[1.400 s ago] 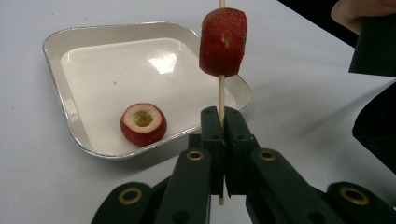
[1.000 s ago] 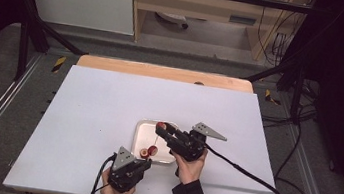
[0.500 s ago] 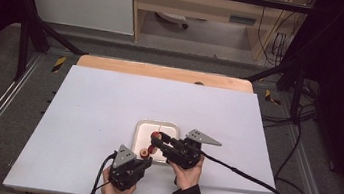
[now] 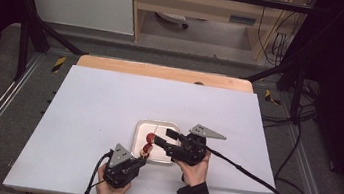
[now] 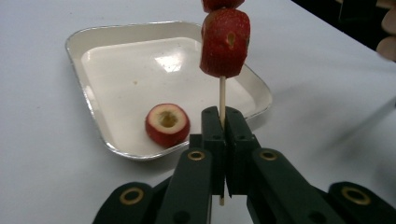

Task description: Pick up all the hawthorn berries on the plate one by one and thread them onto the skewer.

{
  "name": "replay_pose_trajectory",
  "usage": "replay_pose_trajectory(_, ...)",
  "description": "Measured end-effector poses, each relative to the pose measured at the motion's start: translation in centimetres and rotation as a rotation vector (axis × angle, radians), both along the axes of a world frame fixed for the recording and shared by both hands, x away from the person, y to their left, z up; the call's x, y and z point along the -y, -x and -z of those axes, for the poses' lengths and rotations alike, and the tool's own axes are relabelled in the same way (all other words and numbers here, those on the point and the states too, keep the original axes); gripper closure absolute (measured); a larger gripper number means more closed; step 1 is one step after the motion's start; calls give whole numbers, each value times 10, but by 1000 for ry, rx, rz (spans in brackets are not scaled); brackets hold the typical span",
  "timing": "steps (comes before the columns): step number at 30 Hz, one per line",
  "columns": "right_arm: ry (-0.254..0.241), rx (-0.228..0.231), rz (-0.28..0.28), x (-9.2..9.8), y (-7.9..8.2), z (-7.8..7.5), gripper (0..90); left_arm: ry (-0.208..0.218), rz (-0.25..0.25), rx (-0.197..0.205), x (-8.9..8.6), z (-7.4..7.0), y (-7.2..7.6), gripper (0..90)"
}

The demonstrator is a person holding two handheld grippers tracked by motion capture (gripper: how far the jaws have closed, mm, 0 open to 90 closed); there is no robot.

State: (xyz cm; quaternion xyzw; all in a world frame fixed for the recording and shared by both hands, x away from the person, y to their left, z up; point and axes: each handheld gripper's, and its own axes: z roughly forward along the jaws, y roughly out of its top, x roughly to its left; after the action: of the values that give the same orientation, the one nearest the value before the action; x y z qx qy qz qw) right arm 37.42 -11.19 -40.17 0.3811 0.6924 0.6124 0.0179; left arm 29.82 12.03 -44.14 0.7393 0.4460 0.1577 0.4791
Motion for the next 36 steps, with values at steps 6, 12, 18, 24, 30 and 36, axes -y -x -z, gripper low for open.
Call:
replay_pose_trajectory(6,114,-35,-21,6,-11,-3,200,-38,13,25,-13,1,2,882)
replay_pose_trajectory(12,258,-80,-49,12,-17,-4,115,-63,12,49,-29,2,5,881)
replay_pose_trajectory(18,368,-93,-85,16,-19,-7,86,-75,4,51,-45,6,6,880)
replay_pose_trajectory(24,531,-108,-161,5,-18,-6,81,-92,-1,56,-53,7,6,880)
replay_pose_trajectory(30,597,-110,-204,-17,-19,-6,93,-101,8,57,-53,7,6,880)
replay_pose_trajectory(36,648,-89,-246,-38,-25,-4,127,-104,-2,60,-57,6,7,880)
